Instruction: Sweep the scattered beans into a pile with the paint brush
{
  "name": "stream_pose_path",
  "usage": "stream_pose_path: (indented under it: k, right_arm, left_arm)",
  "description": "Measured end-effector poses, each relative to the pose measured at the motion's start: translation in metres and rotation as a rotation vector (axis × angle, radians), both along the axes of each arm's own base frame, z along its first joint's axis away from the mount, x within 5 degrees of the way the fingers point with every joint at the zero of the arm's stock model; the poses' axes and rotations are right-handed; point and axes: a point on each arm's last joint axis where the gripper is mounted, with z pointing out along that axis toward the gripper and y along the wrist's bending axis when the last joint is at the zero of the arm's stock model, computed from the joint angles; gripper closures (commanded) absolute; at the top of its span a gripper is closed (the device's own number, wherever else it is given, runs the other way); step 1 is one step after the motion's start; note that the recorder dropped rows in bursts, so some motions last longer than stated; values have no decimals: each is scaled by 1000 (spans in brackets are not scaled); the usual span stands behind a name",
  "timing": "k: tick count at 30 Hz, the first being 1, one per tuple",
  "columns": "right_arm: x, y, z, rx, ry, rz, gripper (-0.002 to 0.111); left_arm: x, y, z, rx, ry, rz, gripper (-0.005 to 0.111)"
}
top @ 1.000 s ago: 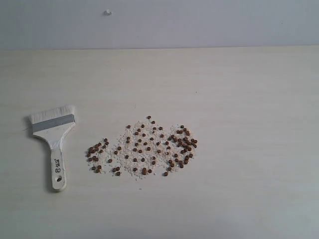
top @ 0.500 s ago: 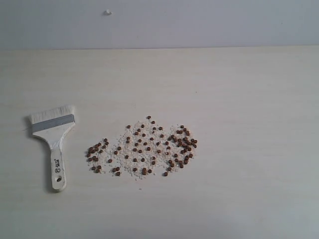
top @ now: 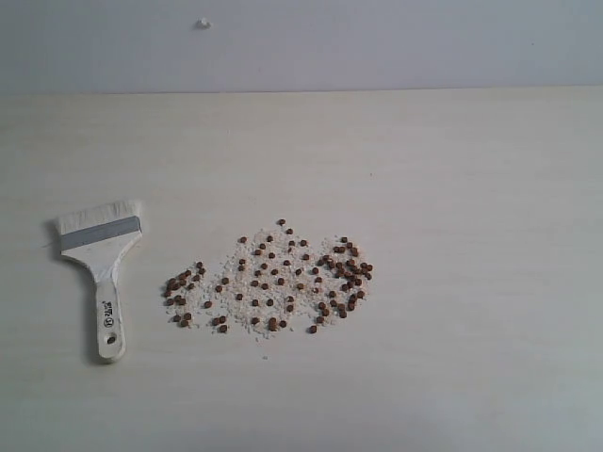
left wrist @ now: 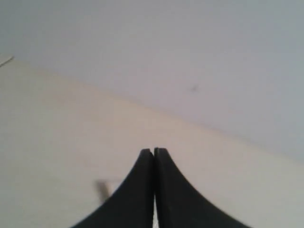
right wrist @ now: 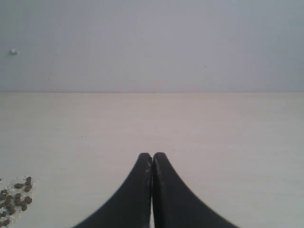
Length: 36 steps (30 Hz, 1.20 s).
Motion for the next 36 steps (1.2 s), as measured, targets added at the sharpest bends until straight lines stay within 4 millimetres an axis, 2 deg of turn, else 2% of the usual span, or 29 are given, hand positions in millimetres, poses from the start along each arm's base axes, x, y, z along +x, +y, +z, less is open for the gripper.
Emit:
stream_pose_path:
  k: [3,5,8,11,14,17,20,24,27,29,36]
  right_arm:
    - [0,0,0,0,0,0,108]
    - [0,0,0,0,0,0,108]
    - [0,0,0,0,0,0,108]
    - [0,0,0,0,0,0,108]
    - [0,0,0,0,0,0,108]
    - [0,0,0,0,0,0,108]
    - [0,0,0,0,0,0,108]
    - [0,0,0,0,0,0,108]
    - [0,0,0,0,0,0,108]
    - [0,0,0,0,0,0,108]
    - [0,0,0,0,0,0,108]
  left_arm:
    - [38,-6,1,122,346,0,107]
    - [64,-11,-7,198,588,-24,107]
    - [97,-27,-30,266,889,-98,107]
    - [123,-53,-60,319,1082,-174,107]
    - [141,-84,-86,359,1151,-221,107]
    - [156,-113,-108,394,1145,-260,107]
    - [166,-132,-127,404,1150,-274,101]
    - [174,-137,-145,384,1184,-225,83]
    - [176,-138,-155,357,1221,-174,61]
    - [177,-139,-160,346,1237,-151,50]
    - [175,-137,-175,333,1262,-108,48]
